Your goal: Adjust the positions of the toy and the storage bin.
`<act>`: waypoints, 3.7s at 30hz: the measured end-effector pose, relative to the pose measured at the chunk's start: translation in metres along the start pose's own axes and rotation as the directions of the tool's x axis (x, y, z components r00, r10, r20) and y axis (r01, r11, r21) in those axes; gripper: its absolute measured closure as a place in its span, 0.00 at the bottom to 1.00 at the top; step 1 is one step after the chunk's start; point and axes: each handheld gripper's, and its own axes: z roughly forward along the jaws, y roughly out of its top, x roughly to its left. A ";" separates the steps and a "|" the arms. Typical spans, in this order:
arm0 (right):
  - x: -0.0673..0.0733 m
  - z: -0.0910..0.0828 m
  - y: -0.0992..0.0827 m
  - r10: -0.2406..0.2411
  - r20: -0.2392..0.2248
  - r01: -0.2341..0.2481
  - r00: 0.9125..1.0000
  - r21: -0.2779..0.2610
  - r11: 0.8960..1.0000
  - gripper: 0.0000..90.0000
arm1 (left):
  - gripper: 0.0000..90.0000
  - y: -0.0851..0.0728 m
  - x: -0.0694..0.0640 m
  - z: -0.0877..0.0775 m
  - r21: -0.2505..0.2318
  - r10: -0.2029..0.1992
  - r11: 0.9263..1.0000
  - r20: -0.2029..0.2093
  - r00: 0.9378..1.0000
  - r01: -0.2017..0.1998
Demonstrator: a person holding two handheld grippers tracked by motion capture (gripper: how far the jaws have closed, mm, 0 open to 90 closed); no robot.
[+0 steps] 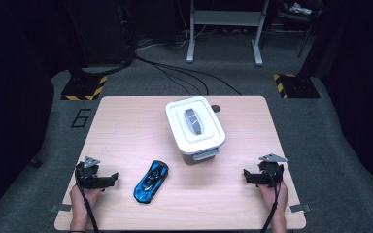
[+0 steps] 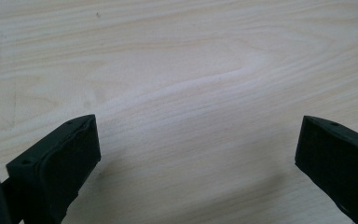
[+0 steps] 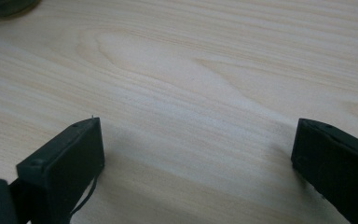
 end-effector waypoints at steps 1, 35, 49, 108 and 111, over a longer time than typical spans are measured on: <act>0.000 0.000 0.000 0.000 0.000 0.000 1.000 0.000 1.000 0.02 | 0.00 0.000 0.000 0.000 0.000 0.000 1.000 0.000 1.000 0.000; 0.000 0.000 0.000 0.000 -0.001 0.000 1.000 -0.002 1.000 0.02 | 0.00 0.056 -0.074 -0.016 -0.012 0.078 0.997 0.113 0.991 -0.078; 0.000 0.000 0.000 -0.001 -0.005 0.001 1.000 -0.002 1.000 0.02 | 0.00 0.067 -0.103 -0.003 0.037 0.127 0.990 0.178 0.976 -0.136; 0.000 0.000 0.000 -0.003 -0.007 0.003 1.000 -0.002 1.000 0.02 | 0.24 0.071 -0.159 0.057 0.175 0.118 0.972 0.203 0.972 -0.155; 0.000 0.000 0.000 -0.003 -0.007 0.003 1.000 -0.002 1.000 0.02 | 0.27 0.071 -0.160 0.056 0.178 0.135 0.969 0.195 0.971 -0.170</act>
